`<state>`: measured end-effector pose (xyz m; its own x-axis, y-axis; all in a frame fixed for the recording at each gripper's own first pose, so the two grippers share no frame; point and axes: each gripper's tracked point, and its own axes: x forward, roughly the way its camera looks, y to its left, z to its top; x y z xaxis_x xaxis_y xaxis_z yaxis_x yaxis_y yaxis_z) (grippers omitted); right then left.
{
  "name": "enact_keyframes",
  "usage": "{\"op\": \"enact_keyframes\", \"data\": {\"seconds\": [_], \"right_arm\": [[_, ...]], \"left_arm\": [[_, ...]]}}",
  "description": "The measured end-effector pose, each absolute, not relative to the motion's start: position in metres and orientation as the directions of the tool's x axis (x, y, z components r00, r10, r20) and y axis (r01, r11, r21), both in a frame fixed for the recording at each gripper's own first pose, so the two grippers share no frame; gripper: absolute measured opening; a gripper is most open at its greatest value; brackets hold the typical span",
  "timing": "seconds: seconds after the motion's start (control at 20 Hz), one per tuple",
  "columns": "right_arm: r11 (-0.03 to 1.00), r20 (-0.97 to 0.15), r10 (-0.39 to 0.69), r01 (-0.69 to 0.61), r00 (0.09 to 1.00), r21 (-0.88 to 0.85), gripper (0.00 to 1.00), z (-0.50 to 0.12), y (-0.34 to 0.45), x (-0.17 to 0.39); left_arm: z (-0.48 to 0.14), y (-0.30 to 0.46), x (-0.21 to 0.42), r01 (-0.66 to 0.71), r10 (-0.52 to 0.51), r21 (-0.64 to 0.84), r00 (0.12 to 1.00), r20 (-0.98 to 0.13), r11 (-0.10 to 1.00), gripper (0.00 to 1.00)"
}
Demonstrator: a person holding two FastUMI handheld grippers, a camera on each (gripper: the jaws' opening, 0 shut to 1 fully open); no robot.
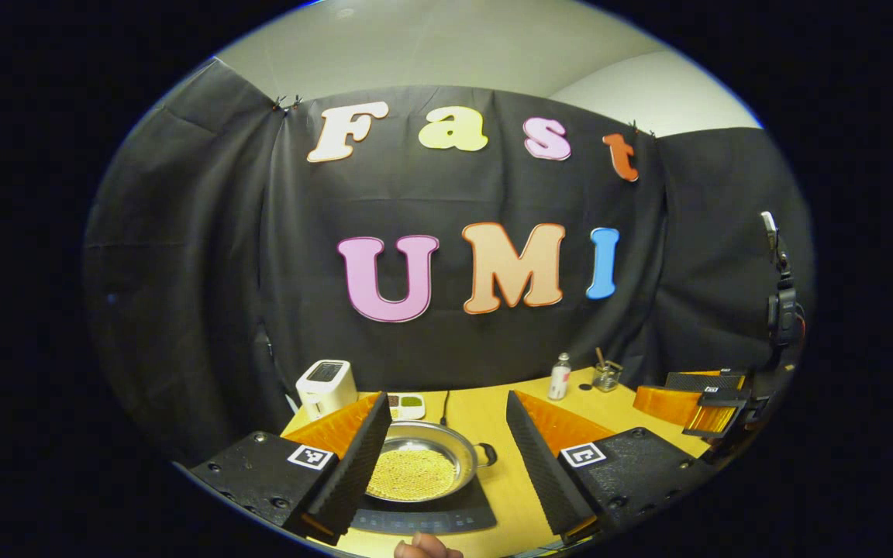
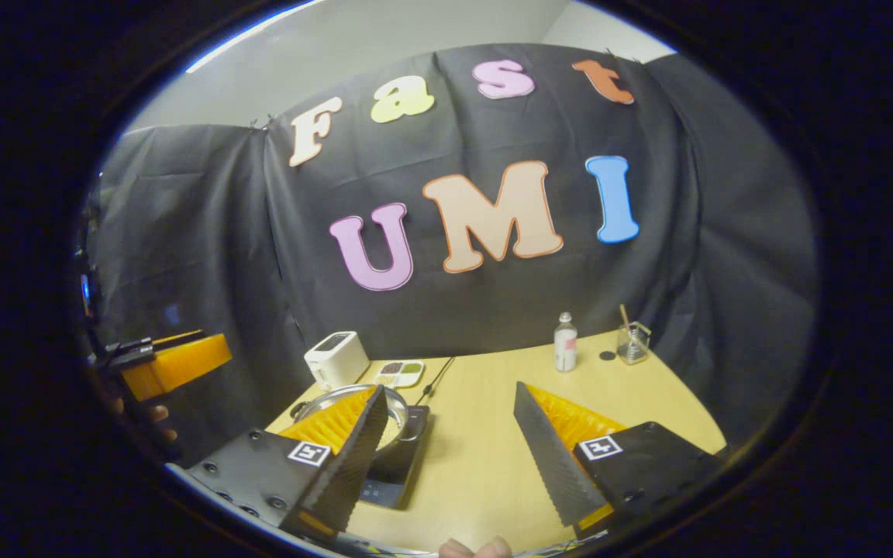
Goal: First push the handle of the pot to place it horizontally, then grasp the pot with both hands and set it on the induction cooktop.
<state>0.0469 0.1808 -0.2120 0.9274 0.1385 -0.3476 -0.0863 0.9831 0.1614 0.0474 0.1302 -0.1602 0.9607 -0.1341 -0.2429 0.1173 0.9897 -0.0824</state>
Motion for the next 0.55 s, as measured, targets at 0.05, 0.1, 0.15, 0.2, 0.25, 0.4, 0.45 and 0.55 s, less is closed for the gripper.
{"op": "enact_keyframes", "data": {"seconds": [0.05,0.1,0.15,0.2,0.25,0.4,0.45,0.55], "right_arm": [[0.985,-0.341,0.132,-0.085,0.931,0.150,0.92,-0.204,0.179,0.035],[0.988,-0.319,0.117,-0.077,0.940,0.136,0.92,-0.190,0.176,0.029],[0.990,-0.290,0.101,-0.068,0.952,0.124,0.92,-0.177,0.171,0.027],[0.991,-0.260,0.093,-0.064,0.961,0.117,0.92,-0.164,0.167,0.025],[0.991,-0.239,0.090,-0.064,0.967,0.116,0.92,-0.153,0.167,0.022],[0.991,-0.160,0.095,-0.078,0.982,0.111,0.92,-0.114,0.161,0.019],[0.992,-0.134,0.096,-0.084,0.986,0.095,0.92,-0.102,0.156,0.021],[0.995,-0.103,0.092,-0.089,0.990,0.039,0.92,-0.083,0.142,0.014]], "left_arm": [[-0.160,0.129,0.037,0.113,-0.132,-0.089,0.959,-0.250,0.990,0.91],[-0.154,0.129,0.029,0.110,-0.130,-0.093,0.961,-0.244,0.989,0.91],[-0.145,0.127,0.025,0.114,-0.133,-0.097,0.965,-0.228,0.989,0.91],[-0.137,0.130,0.022,0.109,-0.126,-0.091,0.969,-0.213,0.990,0.91],[-0.130,0.137,0.018,0.095,-0.110,-0.083,0.974,-0.199,0.992,0.91],[-0.105,0.145,0.014,0.051,-0.065,-0.090,0.985,-0.160,0.995,0.90],[-0.096,0.142,0.014,0.042,-0.056,-0.095,0.988,-0.143,0.995,0.89],[-0.079,0.131,0.011,0.044,-0.056,-0.101,0.992,-0.114,0.994,0.89]]}}
